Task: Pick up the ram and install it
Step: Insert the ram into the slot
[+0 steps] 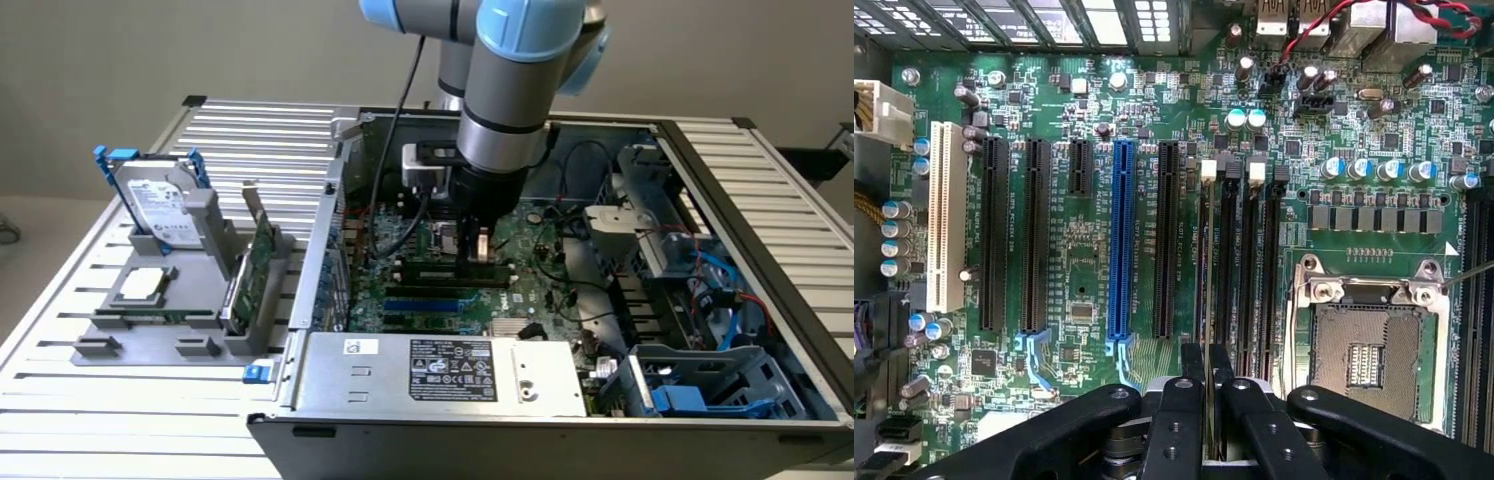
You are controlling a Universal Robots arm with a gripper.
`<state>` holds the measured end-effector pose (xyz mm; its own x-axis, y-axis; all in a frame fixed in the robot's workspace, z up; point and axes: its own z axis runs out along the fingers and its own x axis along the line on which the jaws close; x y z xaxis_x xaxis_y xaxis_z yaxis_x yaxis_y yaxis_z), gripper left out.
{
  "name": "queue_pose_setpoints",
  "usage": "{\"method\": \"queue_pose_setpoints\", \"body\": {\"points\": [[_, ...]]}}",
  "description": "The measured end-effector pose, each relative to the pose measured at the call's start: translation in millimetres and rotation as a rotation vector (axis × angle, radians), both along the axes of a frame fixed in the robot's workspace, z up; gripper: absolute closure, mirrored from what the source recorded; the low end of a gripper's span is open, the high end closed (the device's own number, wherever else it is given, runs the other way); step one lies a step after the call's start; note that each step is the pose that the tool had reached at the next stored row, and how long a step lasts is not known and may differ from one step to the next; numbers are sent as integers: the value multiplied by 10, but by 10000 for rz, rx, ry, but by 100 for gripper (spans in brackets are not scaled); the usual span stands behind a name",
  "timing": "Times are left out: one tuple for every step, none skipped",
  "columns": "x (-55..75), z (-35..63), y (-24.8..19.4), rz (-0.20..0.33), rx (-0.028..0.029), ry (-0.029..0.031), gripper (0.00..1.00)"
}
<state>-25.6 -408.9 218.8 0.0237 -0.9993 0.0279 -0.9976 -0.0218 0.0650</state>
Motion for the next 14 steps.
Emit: {"method": "queue_pose_setpoints", "body": {"points": [[0, -4, 0, 1, 1, 0, 86], [0, -8, 0, 0, 1, 0, 86], [0, -12, 0, 0, 1, 0, 86], [0, -16, 0, 0, 1, -1, 86], [0, -18, 0, 0, 0, 0, 86], [0, -21, 0, 0, 0, 0, 86], [0, -23, 0, 0, -1, 1, 86], [0, -24, 0, 0, -1, 1, 86], [0, -25, 0, 0, 0, 0, 86], [0, -26, 0, 0, 1, 0, 78], [0, -26, 0, 0, 0, 0, 78], [0, -26, 0, 0, 0, 0, 73], [0, -26, 0, 0, 1, 0, 73], [0, -26, 0, 0, 1, 0, 67]]}}
